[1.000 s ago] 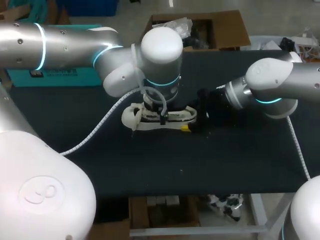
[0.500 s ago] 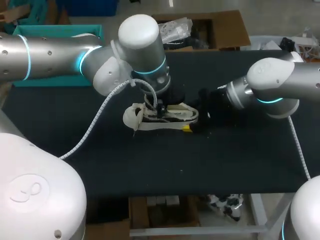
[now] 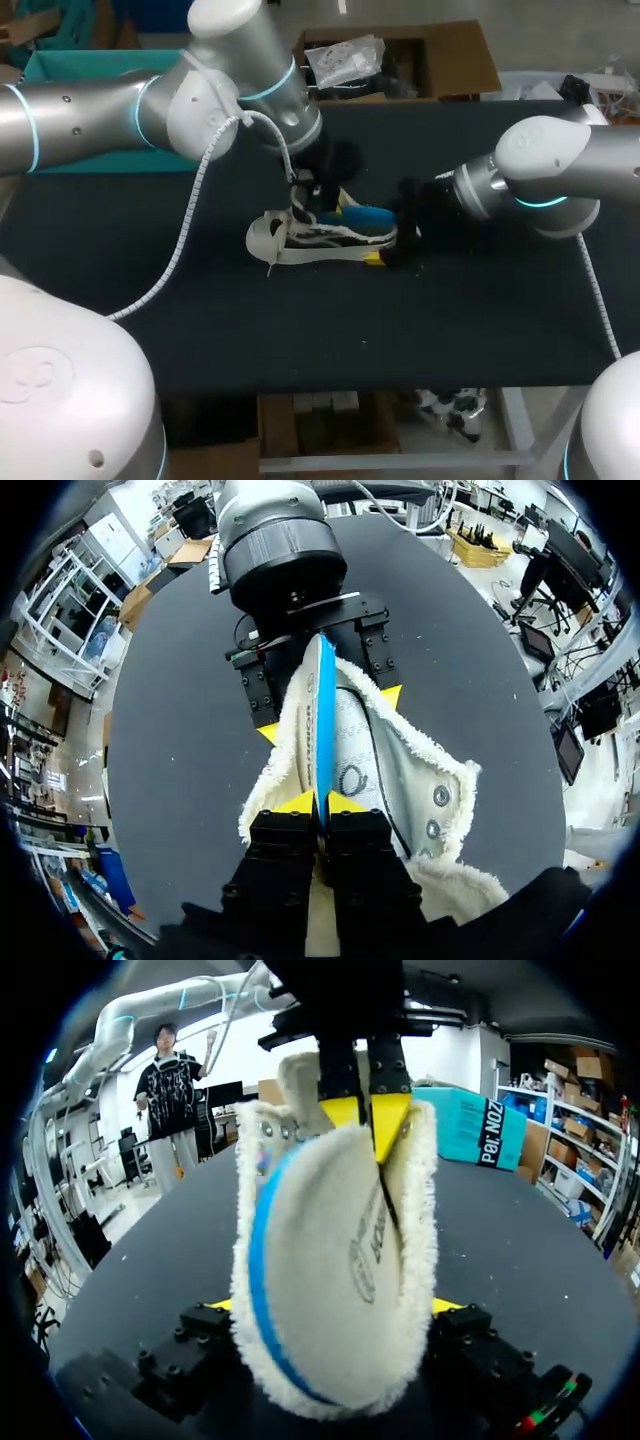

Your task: Open the shoe tongue, take the insole out of the shoe, put the insole back into the shoe, and pack the shoe into the shoebox

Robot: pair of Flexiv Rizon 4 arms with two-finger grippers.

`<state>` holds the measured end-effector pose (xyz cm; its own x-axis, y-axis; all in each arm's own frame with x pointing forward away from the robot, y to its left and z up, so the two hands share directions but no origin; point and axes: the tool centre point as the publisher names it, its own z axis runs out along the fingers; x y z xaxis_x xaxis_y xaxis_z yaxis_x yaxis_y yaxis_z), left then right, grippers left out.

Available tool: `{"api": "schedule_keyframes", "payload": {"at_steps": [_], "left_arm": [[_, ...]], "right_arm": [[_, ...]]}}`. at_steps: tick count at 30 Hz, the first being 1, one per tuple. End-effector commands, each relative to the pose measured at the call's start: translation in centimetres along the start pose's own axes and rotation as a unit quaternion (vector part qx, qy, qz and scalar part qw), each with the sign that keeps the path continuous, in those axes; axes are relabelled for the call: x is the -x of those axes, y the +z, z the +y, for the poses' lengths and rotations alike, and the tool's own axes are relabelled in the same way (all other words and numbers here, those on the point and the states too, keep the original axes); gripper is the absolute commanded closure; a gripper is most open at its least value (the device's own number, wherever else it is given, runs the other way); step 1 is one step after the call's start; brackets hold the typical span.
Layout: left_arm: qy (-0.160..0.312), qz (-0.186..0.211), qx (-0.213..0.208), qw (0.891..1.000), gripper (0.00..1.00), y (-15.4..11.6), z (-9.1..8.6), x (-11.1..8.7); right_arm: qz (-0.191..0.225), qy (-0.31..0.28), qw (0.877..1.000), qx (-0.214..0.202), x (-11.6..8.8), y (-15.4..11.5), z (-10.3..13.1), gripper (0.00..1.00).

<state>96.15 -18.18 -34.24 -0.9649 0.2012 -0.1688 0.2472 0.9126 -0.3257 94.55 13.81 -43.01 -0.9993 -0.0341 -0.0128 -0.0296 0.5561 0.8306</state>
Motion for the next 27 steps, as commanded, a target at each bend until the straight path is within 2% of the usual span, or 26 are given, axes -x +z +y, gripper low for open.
{"api": "schedule_keyframes", "payload": {"at_steps": [1,7,13,16,17,22,27], "left_arm": [[0.014,0.011,-0.037,0.999,1.0,-0.8,0.2,-0.2],[0.049,0.027,-0.071,0.996,1.0,-2.0,-0.3,-0.8],[0.07,0.031,-0.065,0.995,1.0,-1.9,-1.7,-1.7],[0.07,0.031,-0.053,0.996,0.64,-1.2,-2.4,-2.0],[0.07,0.032,-0.052,0.996,0.58,-1.1,-2.5,-2.0],[0.069,0.032,-0.052,0.996,0.55,-0.7,-3.0,-2.4],[0.074,0.027,-0.061,0.995,0.58,-0.8,-3.6,-3.2]], "right_arm": [[0.001,-0.001,1.0,0.002,-0.4,0.3,-0.2,1.0],[0.001,-0.001,1.0,0.002,-0.4,0.3,-0.2,1.0],[0.001,-0.001,1.0,0.002,-0.4,0.3,-0.2,1.0],[0.001,-0.001,1.0,0.002,-0.4,0.3,-0.2,1.0],[0.001,-0.001,1.0,0.002,-0.4,0.3,-0.2,1.0],[0.001,-0.001,1.0,0.002,-0.4,0.3,-0.2,1.0],[0.001,-0.001,1.0,0.002,-0.4,0.3,-0.2,1.0]]}}
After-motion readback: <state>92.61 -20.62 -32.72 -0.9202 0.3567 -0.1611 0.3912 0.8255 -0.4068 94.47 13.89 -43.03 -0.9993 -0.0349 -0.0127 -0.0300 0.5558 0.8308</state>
